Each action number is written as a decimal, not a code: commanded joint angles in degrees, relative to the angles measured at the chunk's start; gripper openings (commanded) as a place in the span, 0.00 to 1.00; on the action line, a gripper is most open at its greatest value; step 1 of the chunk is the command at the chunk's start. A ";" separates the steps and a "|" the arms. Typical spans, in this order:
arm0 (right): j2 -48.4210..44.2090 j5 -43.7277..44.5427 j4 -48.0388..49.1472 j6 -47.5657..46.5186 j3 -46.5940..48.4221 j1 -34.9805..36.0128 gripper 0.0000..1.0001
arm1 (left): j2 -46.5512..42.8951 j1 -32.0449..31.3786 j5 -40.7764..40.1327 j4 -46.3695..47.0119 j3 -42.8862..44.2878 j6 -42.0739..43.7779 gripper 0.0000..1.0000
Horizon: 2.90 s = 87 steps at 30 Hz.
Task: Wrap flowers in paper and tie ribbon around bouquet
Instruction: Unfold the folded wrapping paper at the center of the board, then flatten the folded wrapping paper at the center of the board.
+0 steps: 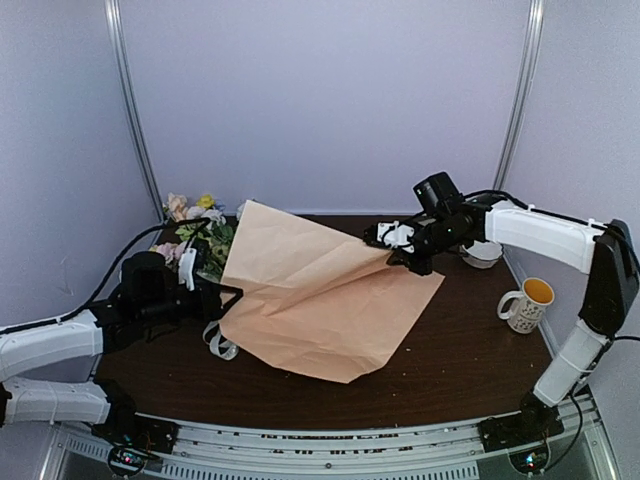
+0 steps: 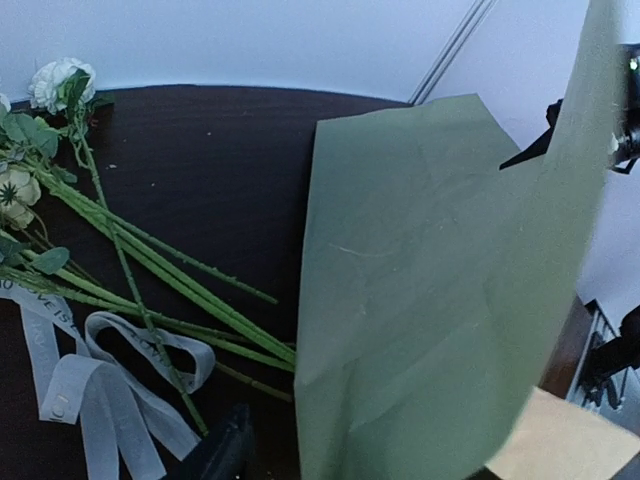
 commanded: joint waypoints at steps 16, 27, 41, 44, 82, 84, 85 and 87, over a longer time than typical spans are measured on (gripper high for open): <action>-19.10 43.55 -31.55 -13.48 15.46 18.68 0.00 | -13.43 -11.55 23.19 -19.43 21.15 38.45 0.71; -8.71 48.00 -38.70 -11.28 28.25 21.28 0.00 | -0.64 -18.70 19.84 -30.95 37.89 41.36 0.71; -8.76 45.43 -37.69 -12.29 26.21 22.58 0.00 | 13.01 -24.07 -3.79 -32.17 44.08 45.09 0.72; -9.22 45.11 -37.42 -12.42 25.07 23.19 0.00 | 15.63 -24.05 -6.20 -32.73 44.88 45.77 0.72; -26.21 30.89 9.26 53.15 -14.96 9.81 0.83 | 29.10 12.47 15.24 5.56 19.59 -7.41 0.00; -25.31 33.73 8.21 58.77 -18.04 8.52 0.83 | 30.16 12.50 14.86 3.15 21.37 -5.64 0.00; -24.66 34.75 7.05 61.54 -19.06 7.48 0.82 | 30.76 12.55 15.22 2.37 22.37 -4.84 0.00; -23.72 34.41 5.53 65.60 -21.58 5.04 0.81 | 32.21 12.65 15.77 0.82 24.22 -3.78 0.00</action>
